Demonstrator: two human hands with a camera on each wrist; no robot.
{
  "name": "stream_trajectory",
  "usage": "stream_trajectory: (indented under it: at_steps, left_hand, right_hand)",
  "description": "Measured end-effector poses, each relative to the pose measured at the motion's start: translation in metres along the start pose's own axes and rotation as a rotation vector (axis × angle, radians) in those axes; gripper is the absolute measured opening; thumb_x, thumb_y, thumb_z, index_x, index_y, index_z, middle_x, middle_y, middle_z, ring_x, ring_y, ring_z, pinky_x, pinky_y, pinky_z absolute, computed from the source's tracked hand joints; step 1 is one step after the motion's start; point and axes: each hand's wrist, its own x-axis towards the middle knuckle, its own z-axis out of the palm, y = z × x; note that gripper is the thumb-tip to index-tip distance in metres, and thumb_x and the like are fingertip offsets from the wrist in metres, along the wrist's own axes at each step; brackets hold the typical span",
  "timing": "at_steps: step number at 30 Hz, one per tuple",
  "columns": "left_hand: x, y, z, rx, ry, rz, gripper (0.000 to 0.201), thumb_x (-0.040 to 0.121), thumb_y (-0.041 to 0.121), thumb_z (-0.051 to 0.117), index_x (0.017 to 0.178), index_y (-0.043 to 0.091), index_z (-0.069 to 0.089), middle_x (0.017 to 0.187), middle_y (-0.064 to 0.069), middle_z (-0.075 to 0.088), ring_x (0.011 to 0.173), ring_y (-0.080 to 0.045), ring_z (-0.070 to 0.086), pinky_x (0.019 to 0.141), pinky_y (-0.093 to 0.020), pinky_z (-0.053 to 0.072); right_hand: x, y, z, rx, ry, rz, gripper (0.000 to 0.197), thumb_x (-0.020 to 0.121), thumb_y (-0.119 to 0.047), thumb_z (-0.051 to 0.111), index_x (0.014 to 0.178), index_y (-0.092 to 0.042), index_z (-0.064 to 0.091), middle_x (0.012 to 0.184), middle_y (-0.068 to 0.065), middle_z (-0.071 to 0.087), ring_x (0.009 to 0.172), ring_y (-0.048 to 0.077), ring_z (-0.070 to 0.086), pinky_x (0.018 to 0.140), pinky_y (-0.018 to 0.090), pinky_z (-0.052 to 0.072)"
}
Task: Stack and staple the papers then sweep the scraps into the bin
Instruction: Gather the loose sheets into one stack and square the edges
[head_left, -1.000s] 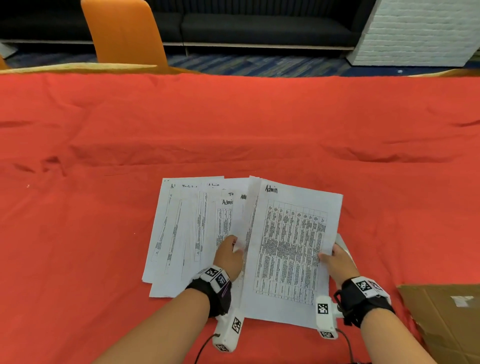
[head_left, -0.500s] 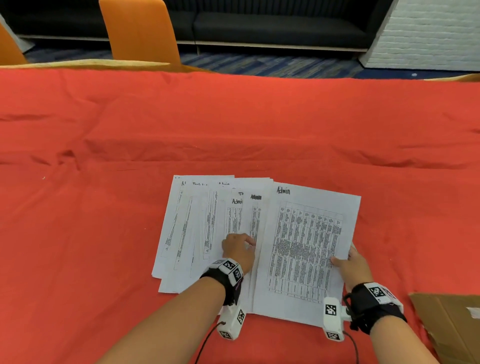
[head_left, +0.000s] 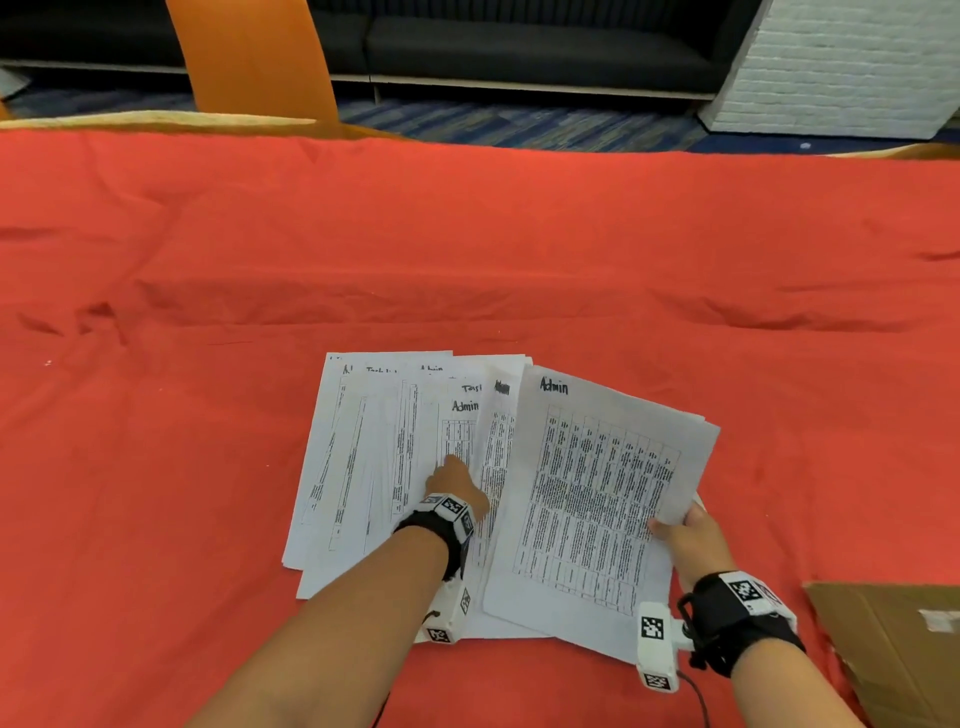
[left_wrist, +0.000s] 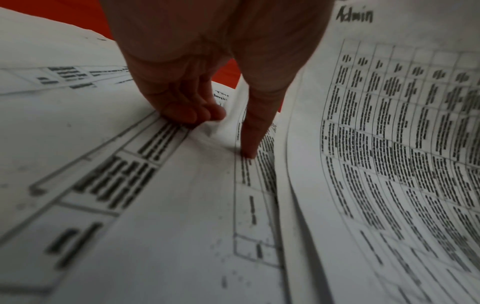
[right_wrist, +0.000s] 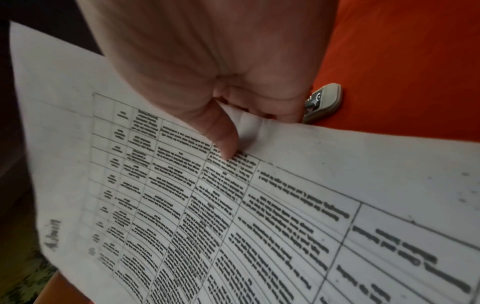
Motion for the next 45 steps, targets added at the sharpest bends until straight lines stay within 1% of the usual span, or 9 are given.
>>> stream_trajectory:
  at_steps: [7,12,15,18,25,30,34,40,45]
  left_hand:
    - [-0.024,-0.003,0.0,-0.394,0.096,0.184,0.025,0.09,0.003,0.037,0.072,0.02,0.042,0.083,-0.002,0.051,0.064,-0.012,0.045,0.054,-0.022,0.038]
    - [-0.045,-0.013,-0.007,-0.695,-0.01,0.232,0.012,0.096,0.006,0.041,0.098,0.013,0.051,0.095,0.001,0.057,0.075,-0.011,0.05,0.063,-0.018,0.04]
    - [-0.05,-0.019,-0.009,-0.747,-0.089,0.23,0.018,0.096,0.008,0.042,0.109,0.013,0.054,0.112,-0.005,0.06,0.086,-0.015,0.053,0.07,-0.019,0.043]
    - [-0.054,-0.023,-0.009,-0.799,-0.102,0.24,0.018,0.099,0.015,0.038,0.101,0.021,0.054,0.099,-0.001,0.059,0.081,-0.011,0.049,0.074,-0.022,0.041]
    - [-0.062,-0.019,-0.003,-0.415,-0.012,0.318,0.016,0.101,0.018,0.027,0.094,0.011,0.039,0.071,0.003,0.033,0.06,-0.01,0.029,0.055,-0.024,0.031]
    - [-0.045,-0.021,0.0,-0.07,0.191,0.191,0.014,0.093,0.023,0.046,0.099,0.018,0.058,0.117,-0.004,0.047,0.111,-0.02,0.044,0.091,-0.032,0.044]
    - [-0.029,-0.024,0.0,-0.002,0.205,-0.001,0.064,0.084,0.043,0.063,0.132,0.007,0.04,0.136,-0.012,0.034,0.128,-0.027,0.034,0.101,-0.037,0.041]
    - [-0.014,-0.022,-0.004,-0.19,0.149,-0.092,0.087,0.075,0.013,0.077,0.14,0.008,0.02,0.128,-0.015,0.042,0.118,-0.028,0.048,0.096,-0.035,0.047]
    - [-0.017,-0.025,-0.009,-0.304,0.112,0.031,0.052,0.094,0.01,0.048,0.142,0.01,0.028,0.098,-0.011,0.055,0.079,-0.019,0.052,0.072,-0.031,0.049]
  right_hand:
    - [0.003,-0.008,0.01,0.117,-0.067,0.027,0.039,0.087,0.009,0.052,0.121,-0.009,0.058,0.117,0.018,0.065,0.099,0.033,0.064,0.092,0.048,0.051]
    - [-0.006,-0.021,0.02,0.224,-0.138,0.006,0.013,0.077,-0.028,0.072,0.089,-0.028,0.076,0.101,-0.001,0.074,0.103,0.03,0.065,0.095,0.05,0.048]
    - [0.002,-0.019,0.026,0.15,-0.148,0.034,0.031,0.09,-0.007,0.054,0.079,-0.024,0.077,0.094,0.0,0.075,0.103,0.032,0.064,0.098,0.052,0.045]
    - [0.006,-0.024,0.035,0.113,-0.172,0.014,0.009,0.086,-0.019,0.063,0.091,-0.019,0.071,0.11,0.015,0.069,0.104,0.033,0.063,0.1,0.054,0.044]
    - [0.001,-0.036,0.041,-0.142,-0.034,-0.029,0.051,0.083,0.004,0.062,0.13,-0.009,0.045,0.116,0.01,0.062,0.103,0.026,0.06,0.096,0.045,0.047]
    - [-0.008,-0.039,0.028,-0.266,0.081,-0.096,0.029,0.089,0.004,0.053,0.117,-0.003,0.058,0.102,0.009,0.061,0.092,0.022,0.055,0.085,0.031,0.042]
    - [-0.005,-0.032,0.019,-0.255,0.113,-0.093,0.029,0.087,0.004,0.052,0.114,-0.005,0.06,0.103,0.009,0.062,0.095,0.026,0.057,0.083,0.031,0.042]
    - [0.004,-0.015,0.016,-0.055,0.117,-0.02,0.037,0.086,0.003,0.055,0.112,-0.022,0.062,0.11,0.008,0.066,0.103,0.029,0.062,0.094,0.046,0.049]
    - [0.011,-0.012,0.017,-0.001,0.072,0.059,0.037,0.083,0.004,0.056,0.098,-0.029,0.062,0.109,0.009,0.068,0.102,0.032,0.064,0.095,0.054,0.049]
